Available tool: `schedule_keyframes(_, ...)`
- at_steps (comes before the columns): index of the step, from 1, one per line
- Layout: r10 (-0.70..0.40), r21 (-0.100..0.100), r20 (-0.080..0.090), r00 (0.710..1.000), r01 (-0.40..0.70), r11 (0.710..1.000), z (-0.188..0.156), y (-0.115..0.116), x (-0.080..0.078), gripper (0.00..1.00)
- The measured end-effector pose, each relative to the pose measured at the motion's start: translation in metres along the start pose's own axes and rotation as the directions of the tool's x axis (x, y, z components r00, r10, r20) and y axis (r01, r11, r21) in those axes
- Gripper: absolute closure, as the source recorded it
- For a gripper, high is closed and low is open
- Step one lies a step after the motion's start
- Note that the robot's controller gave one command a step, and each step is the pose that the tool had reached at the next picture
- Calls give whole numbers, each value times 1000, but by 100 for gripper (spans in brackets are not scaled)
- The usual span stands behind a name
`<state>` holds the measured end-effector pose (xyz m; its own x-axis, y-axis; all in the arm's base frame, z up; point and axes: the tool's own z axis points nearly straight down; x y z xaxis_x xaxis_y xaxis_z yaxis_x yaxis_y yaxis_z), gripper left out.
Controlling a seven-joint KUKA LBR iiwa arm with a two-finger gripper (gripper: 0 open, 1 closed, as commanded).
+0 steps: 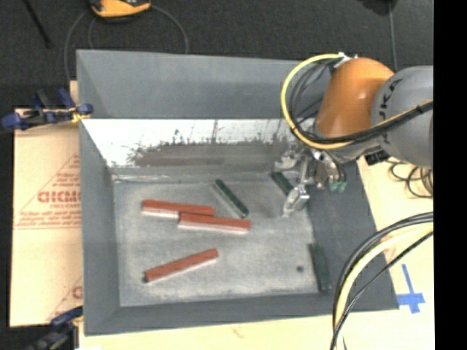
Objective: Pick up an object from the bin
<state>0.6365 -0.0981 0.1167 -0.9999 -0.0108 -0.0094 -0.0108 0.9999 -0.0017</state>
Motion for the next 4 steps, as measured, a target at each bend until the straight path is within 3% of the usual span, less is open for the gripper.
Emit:
schedule_keyframes(1, -11, 1, -4, 1000, 11, 1000, -1, -5, -17, 0)
schedule_keyframes(2, 100, -8, -7, 995, -100, 995, 41, -45, -18, 0)
schedule_keyframes(3, 96, -3, -3, 995, -96, 995, 38, -44, -19, 100)
schedule_keyframes(4, 94, -3, -3, 996, -94, 996, 38, -44, -19, 100)
